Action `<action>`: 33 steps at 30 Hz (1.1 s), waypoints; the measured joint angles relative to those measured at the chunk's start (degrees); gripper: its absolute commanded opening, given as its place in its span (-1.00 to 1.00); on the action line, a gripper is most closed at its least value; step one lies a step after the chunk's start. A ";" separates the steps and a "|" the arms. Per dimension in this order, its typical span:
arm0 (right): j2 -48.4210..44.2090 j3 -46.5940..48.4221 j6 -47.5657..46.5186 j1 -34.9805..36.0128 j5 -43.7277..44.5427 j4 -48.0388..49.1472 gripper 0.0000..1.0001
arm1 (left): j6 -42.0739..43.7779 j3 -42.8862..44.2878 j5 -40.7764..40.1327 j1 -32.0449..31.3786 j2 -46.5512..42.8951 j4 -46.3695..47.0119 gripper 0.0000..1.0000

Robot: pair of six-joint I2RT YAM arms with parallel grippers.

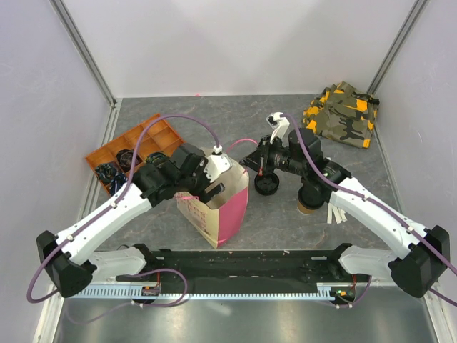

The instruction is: Pack the takeout coffee

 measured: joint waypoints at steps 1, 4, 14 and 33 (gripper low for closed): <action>0.00 -0.09 -0.09 0.02 0.02 0.17 -1.00 | -0.13 0.00 -0.02 0.00 -0.66 0.59 0.85; 0.00 -0.28 -0.50 0.09 0.00 0.85 -1.00 | -0.66 -0.02 -0.20 0.00 -2.10 2.21 0.86; 0.00 -0.39 -1.60 1.01 -0.09 1.97 -1.00 | -4.07 -3.50 -0.44 0.00 -7.80 10.45 0.99; 0.15 -0.39 -6.10 1.20 -2.25 3.67 -1.00 | -12.50 -5.68 1.01 0.00 -17.27 24.65 0.98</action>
